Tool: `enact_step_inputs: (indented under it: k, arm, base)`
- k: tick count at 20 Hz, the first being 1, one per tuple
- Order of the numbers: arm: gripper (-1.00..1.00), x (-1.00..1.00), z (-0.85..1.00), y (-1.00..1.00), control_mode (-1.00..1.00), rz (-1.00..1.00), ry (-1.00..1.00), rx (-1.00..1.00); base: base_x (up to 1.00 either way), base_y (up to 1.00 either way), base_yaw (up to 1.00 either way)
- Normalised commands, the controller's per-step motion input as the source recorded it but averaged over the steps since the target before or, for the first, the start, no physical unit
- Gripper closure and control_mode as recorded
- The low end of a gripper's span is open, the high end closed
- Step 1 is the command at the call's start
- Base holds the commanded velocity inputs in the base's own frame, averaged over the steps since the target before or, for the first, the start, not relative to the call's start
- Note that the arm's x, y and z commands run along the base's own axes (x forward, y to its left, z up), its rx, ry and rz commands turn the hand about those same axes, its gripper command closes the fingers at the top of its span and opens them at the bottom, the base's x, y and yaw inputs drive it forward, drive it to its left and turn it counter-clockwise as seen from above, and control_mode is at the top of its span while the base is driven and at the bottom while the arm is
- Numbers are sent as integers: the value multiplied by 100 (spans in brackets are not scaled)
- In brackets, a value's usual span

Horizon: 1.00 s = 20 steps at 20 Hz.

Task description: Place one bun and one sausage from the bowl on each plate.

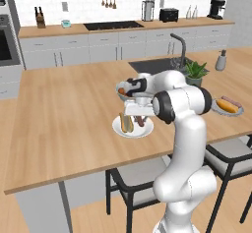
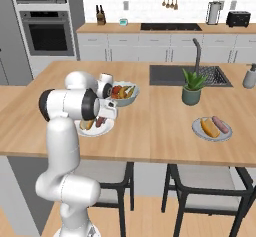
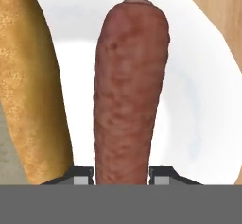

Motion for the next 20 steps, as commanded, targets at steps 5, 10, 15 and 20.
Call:
enact_step_inputs:
  k: [5,10,15,20]
  arm:
    - [-100,3,0,3,-100,4,0,0]
    - [-100,0,2,0,-100,0,0,0]
    - [-100,-26,65,0,-100,0,-3,0]
    - [-100,-97,86,-4,-100,0,-6,0]
  base:
    - [0,0,0]
    - [0,0,0]
    - [0,0,0]
    - [0,0,0]
